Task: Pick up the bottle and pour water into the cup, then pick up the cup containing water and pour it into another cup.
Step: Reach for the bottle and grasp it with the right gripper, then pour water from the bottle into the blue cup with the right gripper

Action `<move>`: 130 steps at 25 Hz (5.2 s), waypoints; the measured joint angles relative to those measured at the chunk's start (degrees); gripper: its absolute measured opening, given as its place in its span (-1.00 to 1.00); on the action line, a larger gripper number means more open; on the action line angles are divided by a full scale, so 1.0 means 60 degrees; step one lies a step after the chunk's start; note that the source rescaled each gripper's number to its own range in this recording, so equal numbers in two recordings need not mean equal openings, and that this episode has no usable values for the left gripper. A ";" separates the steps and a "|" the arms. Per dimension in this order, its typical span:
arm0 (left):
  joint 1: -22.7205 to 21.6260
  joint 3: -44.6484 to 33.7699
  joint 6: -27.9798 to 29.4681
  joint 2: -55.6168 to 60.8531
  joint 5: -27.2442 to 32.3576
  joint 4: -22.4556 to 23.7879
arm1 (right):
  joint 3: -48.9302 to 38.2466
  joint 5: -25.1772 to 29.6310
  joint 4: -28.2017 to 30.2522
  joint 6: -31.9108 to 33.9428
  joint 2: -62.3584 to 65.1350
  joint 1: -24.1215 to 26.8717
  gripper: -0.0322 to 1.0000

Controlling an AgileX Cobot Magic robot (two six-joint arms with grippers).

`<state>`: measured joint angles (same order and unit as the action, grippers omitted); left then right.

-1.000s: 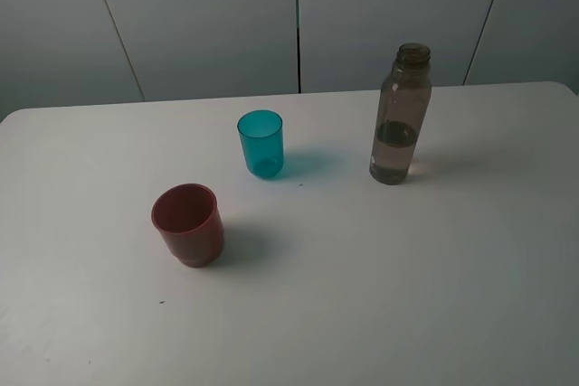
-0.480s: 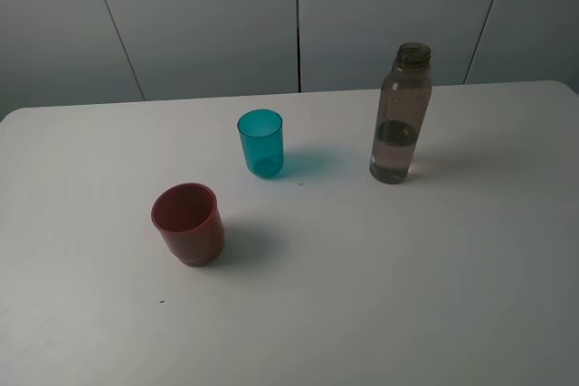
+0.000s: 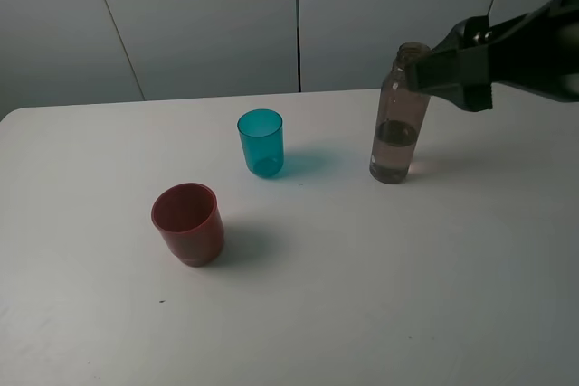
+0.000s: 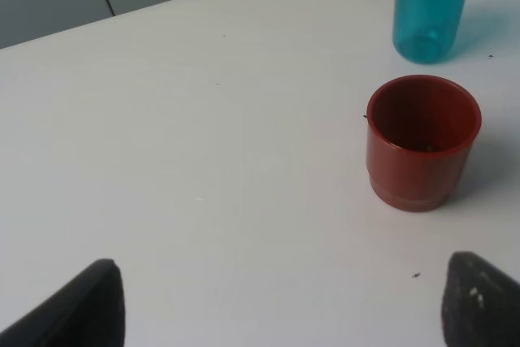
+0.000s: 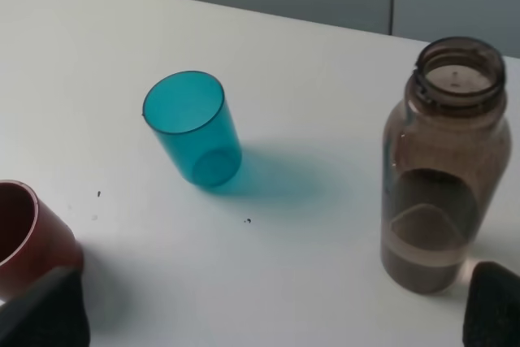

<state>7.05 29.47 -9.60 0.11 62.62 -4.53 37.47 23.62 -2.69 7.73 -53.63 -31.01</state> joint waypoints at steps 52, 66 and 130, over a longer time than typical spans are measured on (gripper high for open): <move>0.0000 0.0000 0.0000 0.0000 0.0000 0.0000 | -0.2547 -1.5329 -0.2883 -0.1644 -0.8840 0.0187 1.00; 0.0000 0.0000 0.0000 0.0000 0.0000 0.0000 | -0.1482 -1.5389 -0.2933 -0.1521 -1.0352 0.0187 1.00; 0.0000 0.0000 0.0000 0.0000 0.0000 0.0000 | 0.1402 -0.8638 -0.3423 -1.0425 -0.8359 0.0042 -0.92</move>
<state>7.05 29.47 -9.60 0.11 62.62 -4.53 45.88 -28.21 -23.23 -54.82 -103.79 -30.76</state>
